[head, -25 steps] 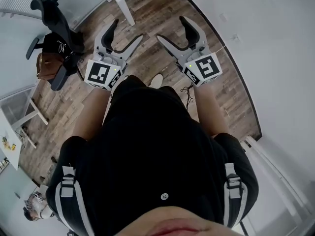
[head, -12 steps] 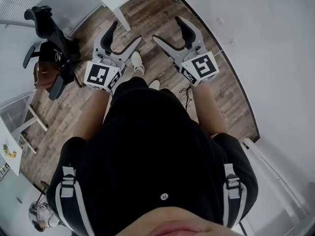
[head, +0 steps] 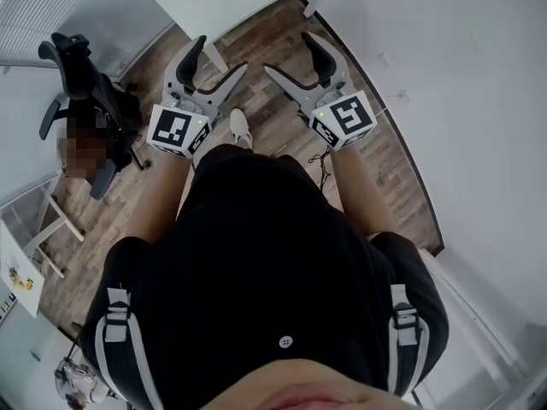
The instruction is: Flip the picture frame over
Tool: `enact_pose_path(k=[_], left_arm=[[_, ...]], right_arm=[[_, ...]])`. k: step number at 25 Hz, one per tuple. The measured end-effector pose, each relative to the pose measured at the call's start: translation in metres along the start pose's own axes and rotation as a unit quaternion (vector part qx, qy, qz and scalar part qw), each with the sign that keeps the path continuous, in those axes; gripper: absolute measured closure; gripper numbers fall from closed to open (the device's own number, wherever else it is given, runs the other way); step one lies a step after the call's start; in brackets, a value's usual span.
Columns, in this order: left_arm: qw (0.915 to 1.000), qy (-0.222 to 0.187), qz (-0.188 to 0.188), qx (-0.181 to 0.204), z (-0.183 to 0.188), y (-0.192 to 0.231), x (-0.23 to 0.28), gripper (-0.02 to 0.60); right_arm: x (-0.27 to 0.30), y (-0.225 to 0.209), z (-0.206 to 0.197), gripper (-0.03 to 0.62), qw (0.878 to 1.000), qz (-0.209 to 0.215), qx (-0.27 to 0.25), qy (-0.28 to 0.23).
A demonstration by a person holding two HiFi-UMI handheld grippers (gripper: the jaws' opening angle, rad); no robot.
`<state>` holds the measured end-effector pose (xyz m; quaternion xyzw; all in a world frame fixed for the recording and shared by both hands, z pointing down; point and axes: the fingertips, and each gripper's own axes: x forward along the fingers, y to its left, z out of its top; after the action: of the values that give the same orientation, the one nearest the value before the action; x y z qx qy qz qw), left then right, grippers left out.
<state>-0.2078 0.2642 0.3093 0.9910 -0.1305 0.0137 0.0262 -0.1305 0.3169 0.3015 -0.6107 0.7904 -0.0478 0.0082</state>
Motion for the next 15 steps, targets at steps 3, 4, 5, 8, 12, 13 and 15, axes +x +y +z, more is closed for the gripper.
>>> enact_pose_path(k=[3, 4, 5, 8, 12, 13, 15], left_arm=[[1.0000, -0.001, -0.002, -0.001, 0.003, 0.030, 0.016, 0.225], [1.0000, -0.001, -0.003, -0.001, 0.003, 0.039, 0.021, 0.226], [1.0000, -0.001, -0.005, 0.000, 0.003, 0.046, 0.025, 0.225], [0.9999, -0.001, -0.013, 0.002, 0.004, 0.068, 0.039, 0.227], [0.9999, 0.002, -0.013, 0.000, 0.001, 0.096, 0.055, 0.227], [0.9999, 0.003, -0.013, -0.003, 0.000, 0.100, 0.060, 0.227], [0.9999, 0.005, -0.012, -0.006, 0.000, 0.107, 0.069, 0.226]], right_arm=[[0.028, -0.016, 0.002, 0.217, 1.000, -0.004, 0.000, 0.005], [0.036, -0.022, 0.002, 0.217, 1.000, -0.006, 0.000, 0.007], [0.044, -0.027, 0.002, 0.217, 1.000, -0.009, 0.000, 0.008], [0.065, -0.040, 0.004, 0.217, 1.000, -0.015, 0.001, 0.009], [0.090, -0.054, 0.002, 0.217, 1.000, -0.019, 0.005, 0.011], [0.094, -0.059, 0.000, 0.217, 1.000, -0.020, 0.007, 0.013], [0.101, -0.068, -0.001, 0.218, 1.000, -0.019, 0.009, 0.017]])
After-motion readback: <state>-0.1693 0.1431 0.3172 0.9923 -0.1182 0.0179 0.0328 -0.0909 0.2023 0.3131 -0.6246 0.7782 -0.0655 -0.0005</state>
